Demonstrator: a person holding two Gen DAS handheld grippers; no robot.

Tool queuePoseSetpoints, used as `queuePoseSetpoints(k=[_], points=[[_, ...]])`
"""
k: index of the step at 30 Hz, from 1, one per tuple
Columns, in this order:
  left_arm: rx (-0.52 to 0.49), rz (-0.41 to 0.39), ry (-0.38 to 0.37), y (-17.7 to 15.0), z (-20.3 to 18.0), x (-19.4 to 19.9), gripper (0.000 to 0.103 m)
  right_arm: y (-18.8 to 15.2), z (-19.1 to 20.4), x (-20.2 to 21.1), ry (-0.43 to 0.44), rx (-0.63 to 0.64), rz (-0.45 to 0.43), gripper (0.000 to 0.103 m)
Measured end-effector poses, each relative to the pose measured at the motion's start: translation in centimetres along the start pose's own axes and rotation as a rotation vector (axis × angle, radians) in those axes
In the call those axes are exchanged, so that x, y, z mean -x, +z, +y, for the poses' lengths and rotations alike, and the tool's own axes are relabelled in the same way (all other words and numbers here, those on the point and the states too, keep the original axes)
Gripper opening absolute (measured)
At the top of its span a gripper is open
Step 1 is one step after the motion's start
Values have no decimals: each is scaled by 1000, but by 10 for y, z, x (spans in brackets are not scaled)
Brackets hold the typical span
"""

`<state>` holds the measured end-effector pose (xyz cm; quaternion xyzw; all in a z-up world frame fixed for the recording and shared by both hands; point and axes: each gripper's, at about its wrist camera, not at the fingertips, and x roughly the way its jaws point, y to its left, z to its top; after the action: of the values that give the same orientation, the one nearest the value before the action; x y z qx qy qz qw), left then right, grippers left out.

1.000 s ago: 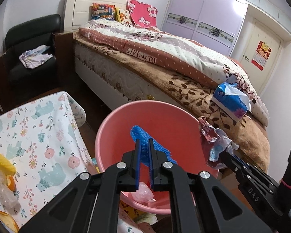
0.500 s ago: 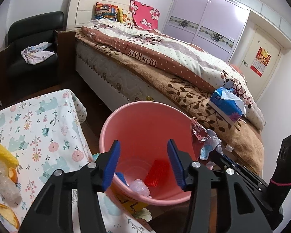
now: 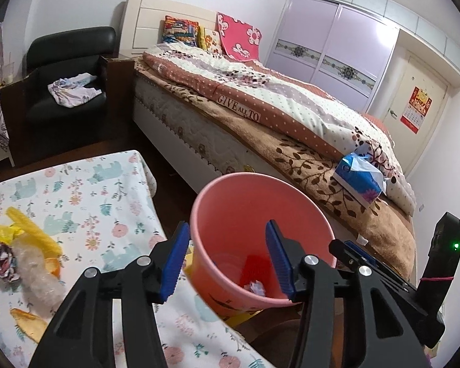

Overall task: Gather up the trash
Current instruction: 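Open the right tool to drop the wrapper into the bucket, then move both tools back over the remaining trash on the table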

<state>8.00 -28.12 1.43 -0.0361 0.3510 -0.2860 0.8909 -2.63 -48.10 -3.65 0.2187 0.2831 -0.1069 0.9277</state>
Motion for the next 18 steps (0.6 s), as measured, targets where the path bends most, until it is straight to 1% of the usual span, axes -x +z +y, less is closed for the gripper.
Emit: queuePoseSetpoints(k=[9, 13, 18], points=[[14, -66, 45, -1, 19, 48, 51, -2, 34, 28, 42, 71, -55, 38], [9, -97, 83, -4, 29, 76, 52, -6, 51, 40, 77, 95, -73, 38], [5, -124, 133, -12, 47, 107, 52, -15, 72, 51, 136, 126, -76, 38]])
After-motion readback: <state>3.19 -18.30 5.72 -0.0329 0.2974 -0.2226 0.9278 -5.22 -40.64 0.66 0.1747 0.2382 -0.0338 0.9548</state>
